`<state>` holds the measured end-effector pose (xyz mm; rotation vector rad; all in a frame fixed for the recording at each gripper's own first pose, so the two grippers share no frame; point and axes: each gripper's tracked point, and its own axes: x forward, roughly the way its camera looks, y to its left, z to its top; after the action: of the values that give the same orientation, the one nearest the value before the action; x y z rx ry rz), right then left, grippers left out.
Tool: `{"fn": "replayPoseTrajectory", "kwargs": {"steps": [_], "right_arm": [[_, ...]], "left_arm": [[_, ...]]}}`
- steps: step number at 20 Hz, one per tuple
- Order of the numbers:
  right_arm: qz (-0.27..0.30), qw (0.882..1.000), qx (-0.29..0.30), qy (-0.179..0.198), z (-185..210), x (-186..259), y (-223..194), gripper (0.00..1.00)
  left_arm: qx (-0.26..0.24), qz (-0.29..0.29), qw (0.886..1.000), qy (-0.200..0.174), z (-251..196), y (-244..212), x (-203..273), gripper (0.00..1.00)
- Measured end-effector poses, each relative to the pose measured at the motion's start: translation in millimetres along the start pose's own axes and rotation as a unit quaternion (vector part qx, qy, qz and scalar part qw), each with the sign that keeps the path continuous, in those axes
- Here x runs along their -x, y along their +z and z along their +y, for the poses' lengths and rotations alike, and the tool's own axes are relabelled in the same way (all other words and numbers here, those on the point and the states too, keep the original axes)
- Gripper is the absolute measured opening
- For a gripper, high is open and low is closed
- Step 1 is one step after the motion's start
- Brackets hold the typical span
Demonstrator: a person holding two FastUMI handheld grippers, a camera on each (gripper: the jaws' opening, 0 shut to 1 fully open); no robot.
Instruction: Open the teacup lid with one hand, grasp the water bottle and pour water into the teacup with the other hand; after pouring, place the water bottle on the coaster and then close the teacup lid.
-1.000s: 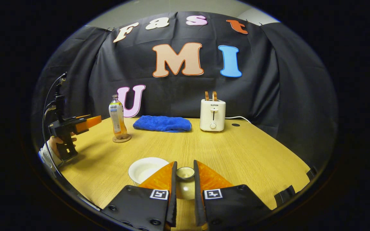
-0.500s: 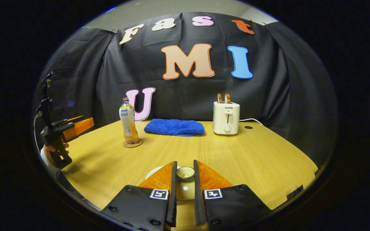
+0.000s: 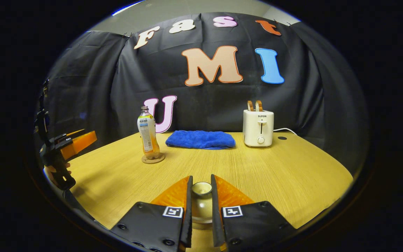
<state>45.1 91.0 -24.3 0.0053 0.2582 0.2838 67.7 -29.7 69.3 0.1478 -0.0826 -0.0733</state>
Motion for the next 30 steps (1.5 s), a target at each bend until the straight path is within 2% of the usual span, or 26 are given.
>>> {"fn": "replayPoseTrajectory", "kwargs": {"steps": [8, 12, 16, 17, 21, 22, 24, 30], "right_arm": [[-0.003, 1.0, -0.001, -0.002, 2.2, -0.4, -4.5, 0.27], [-0.016, 1.0, -0.005, -0.004, 1.3, 2.8, 1.5, 0.39], [-0.063, 0.998, -0.009, 0.001, 4.3, 11.7, 27.2, 0.85], [-0.071, 0.997, -0.009, -0.001, 3.7, 13.1, 29.3, 0.88], [-0.091, 0.996, -0.018, -0.007, 1.9, 19.8, 35.2, 0.87], [-0.095, 0.995, -0.022, -0.012, -1.3, 20.3, 34.5, 0.92], [-0.097, 0.994, -0.038, -0.018, -5.7, 22.1, 31.5, 0.93], [-0.102, 0.993, -0.049, -0.039, -22.7, 30.4, 21.1, 0.91]], "left_arm": [[0.012, 0.002, 1.0, -0.008, -12.7, -5.0, 11.1, 0.95], [0.014, 0.012, 1.0, -0.01, -15.2, -11.0, 16.1, 0.95], [0.013, 0.009, 1.0, -0.006, -14.4, -9.8, 22.6, 0.95], [0.013, 0.009, 1.0, -0.005, -14.7, -9.6, 24.5, 0.95], [0.01, -0.003, 1.0, -0.001, -16.7, -6.6, 32.1, 0.95], [0.009, -0.004, 1.0, 0.0, -17.3, -8.4, 33.2, 0.95], [0.007, -0.005, 1.0, 0.001, -19.7, -12.5, 36.1, 0.95], [0.017, 0.0, 1.0, 0.001, -24.5, -23.1, 39.5, 0.93]]}}
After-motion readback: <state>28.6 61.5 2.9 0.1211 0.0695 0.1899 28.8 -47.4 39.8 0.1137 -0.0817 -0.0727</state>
